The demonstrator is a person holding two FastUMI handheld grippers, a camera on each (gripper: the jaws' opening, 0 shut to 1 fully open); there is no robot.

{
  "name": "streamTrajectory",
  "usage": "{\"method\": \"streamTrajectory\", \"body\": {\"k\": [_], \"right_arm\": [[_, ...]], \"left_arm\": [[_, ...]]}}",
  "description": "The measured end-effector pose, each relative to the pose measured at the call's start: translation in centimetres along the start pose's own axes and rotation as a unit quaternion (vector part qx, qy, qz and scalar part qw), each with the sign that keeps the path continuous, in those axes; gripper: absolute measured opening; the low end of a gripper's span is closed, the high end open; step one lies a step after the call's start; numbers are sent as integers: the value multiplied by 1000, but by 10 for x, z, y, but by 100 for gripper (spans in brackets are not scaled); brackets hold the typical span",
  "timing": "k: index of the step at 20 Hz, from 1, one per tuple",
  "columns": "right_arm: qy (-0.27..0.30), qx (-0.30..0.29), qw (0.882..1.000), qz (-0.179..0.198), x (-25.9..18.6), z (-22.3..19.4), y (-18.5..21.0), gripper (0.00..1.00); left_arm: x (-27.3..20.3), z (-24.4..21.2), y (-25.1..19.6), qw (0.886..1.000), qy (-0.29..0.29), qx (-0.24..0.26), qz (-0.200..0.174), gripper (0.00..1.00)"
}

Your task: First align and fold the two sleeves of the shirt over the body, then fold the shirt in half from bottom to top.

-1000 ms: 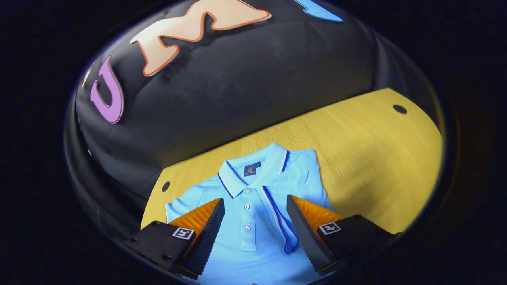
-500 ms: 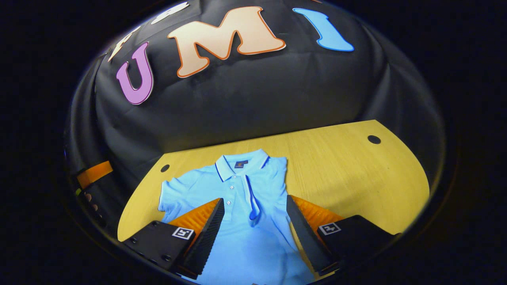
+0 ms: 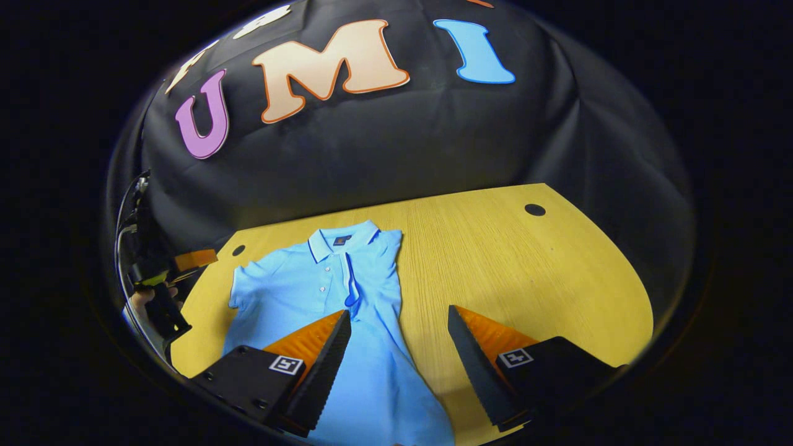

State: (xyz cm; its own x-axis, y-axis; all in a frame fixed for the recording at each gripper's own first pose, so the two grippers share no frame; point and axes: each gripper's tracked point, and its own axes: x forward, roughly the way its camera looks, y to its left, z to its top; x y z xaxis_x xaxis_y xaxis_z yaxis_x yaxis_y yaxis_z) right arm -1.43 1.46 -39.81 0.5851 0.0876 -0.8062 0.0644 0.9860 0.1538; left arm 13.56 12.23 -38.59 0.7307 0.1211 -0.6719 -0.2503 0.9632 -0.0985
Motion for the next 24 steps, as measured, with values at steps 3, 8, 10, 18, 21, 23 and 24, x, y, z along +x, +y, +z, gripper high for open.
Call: {"method": "streamTrajectory", "body": {"k": [3,8,10,18,21,23,24], "right_arm": [[11,-3,1000,-9,-3,-10,-6,98],[24,-5,999,-20,-8,-24,-15,98],[26,-7,999,-22,-11,-26,-17,98],[26,2,999,-21,-15,-25,-20,98],[27,14,999,-21,-16,-26,-22,98],[27,13,999,-22,-17,-26,-24,98],[28,13,999,-22,-19,-28,-26,98]], "left_arm": [[28,-18,8,999,32,-23,13,98],[55,-36,21,996,58,-50,36,97],[60,-42,22,996,64,-50,40,95],[68,-69,23,992,102,1,69,95],[67,-67,20,993,94,10,66,92],[68,-67,19,994,93,7,58,81],[69,-66,14,994,91,7,52,64]]}}
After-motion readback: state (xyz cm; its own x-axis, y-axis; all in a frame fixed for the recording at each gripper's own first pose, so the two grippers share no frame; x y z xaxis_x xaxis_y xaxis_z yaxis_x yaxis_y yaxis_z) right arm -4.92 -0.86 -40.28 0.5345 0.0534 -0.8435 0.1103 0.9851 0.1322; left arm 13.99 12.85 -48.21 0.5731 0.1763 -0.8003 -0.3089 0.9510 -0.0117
